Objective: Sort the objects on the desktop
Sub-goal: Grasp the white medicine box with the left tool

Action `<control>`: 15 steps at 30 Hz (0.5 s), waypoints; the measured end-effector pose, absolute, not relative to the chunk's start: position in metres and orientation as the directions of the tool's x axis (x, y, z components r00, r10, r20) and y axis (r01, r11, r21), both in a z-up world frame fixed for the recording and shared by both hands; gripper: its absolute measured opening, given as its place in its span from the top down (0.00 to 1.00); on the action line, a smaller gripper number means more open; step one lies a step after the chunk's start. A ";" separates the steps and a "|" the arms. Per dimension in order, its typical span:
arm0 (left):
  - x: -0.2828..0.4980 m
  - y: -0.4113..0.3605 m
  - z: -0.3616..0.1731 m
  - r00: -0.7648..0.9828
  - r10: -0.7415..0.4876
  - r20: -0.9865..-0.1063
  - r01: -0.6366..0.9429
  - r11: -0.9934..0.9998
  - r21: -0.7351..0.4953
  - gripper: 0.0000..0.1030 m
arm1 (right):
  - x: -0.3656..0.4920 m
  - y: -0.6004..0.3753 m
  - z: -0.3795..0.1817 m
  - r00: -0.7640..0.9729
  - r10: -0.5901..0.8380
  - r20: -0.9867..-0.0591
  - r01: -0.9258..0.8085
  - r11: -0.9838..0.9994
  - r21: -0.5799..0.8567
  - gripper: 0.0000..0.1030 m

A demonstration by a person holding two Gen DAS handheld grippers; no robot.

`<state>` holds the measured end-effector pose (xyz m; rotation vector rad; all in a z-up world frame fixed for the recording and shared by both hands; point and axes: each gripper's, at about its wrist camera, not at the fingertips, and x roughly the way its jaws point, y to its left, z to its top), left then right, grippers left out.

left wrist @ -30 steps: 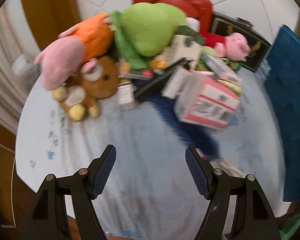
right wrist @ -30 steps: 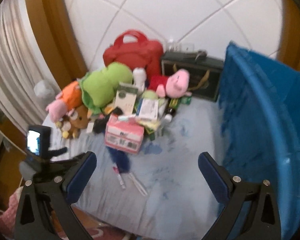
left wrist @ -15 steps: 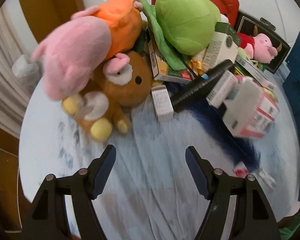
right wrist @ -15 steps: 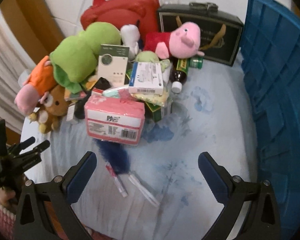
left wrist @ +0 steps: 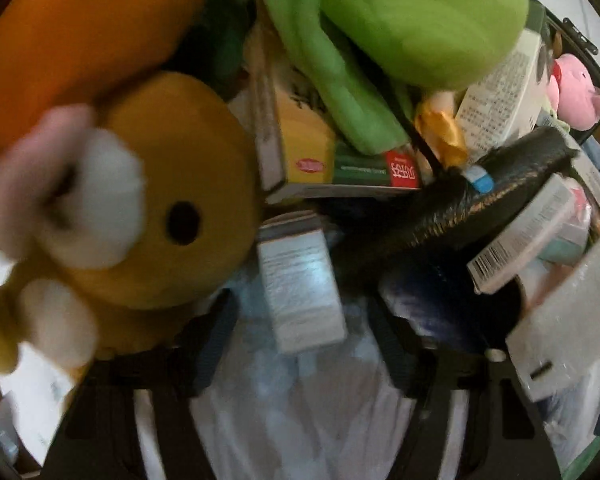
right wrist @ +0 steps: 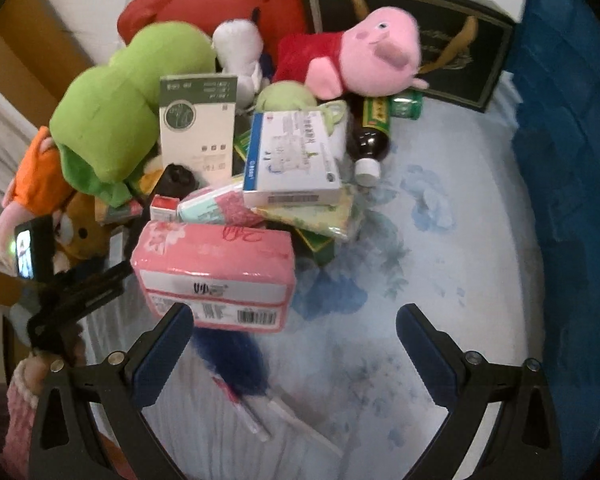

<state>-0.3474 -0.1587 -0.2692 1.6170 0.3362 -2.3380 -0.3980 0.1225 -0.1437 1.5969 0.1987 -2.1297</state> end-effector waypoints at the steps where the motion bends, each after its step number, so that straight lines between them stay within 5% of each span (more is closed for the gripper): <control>1: -0.348 -0.158 -0.271 -0.330 -0.097 -0.939 0.354 -0.935 -0.028 0.62 | -0.400 0.118 -0.147 -0.205 -0.278 -0.938 0.453 -0.877 0.161 0.00; 2: -0.347 -0.155 -0.270 -0.333 -0.120 -0.935 0.354 -0.935 -0.007 0.68 | -0.400 0.118 -0.147 -0.205 -0.278 -0.938 0.453 -0.877 0.161 0.00; 15: -0.292 -0.139 -0.253 -0.338 -0.103 -0.936 0.369 -0.929 -0.031 0.69 | -0.400 0.060 -0.163 -0.180 -0.329 -0.927 0.566 -0.805 0.176 0.00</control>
